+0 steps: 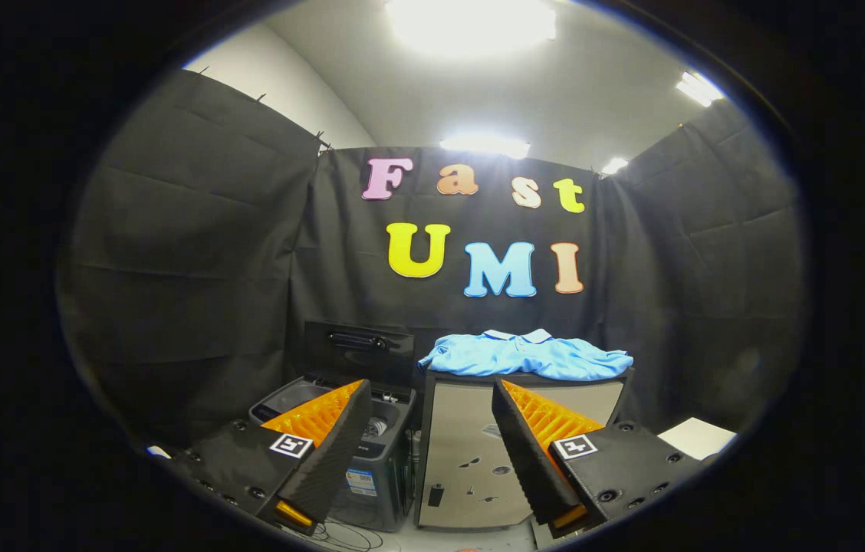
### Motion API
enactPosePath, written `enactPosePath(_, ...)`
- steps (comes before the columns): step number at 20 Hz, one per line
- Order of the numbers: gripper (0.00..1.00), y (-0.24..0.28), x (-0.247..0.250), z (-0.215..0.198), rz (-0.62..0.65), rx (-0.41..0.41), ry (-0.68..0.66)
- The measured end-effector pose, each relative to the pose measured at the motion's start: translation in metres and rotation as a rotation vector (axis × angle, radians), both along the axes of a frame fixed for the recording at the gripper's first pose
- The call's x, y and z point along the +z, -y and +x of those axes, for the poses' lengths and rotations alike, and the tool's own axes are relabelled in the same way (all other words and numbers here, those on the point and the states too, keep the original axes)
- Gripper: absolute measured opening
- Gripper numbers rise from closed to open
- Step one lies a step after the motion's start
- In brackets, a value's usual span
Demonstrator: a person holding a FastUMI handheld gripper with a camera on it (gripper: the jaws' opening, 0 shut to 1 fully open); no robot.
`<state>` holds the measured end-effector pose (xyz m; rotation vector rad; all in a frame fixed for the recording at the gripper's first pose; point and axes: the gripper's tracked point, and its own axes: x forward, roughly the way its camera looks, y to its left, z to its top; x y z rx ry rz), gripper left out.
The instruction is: Put the clothes into the washing machine and then close the washing machine lid.
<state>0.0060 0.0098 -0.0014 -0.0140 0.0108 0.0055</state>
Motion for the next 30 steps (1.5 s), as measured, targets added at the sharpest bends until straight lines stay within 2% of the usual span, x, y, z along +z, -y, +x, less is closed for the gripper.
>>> enactPosePath(6,0.98,0.011,0.003,0.01,-0.004,-0.021,-0.018)
enactPosePath(11,0.98,0.026,0.029,0.028,-0.032,-0.044,0.017)
enactPosePath(19,0.98,0.071,0.092,0.094,-0.024,-0.087,0.091)
enactPosePath(21,0.98,0.078,0.088,0.119,0.017,-0.071,0.038)
enactPosePath(26,0.98,0.121,0.076,0.175,0.052,-0.121,-0.129)
enactPosePath(30,0.98,0.155,0.045,0.215,0.074,-0.148,-0.262)
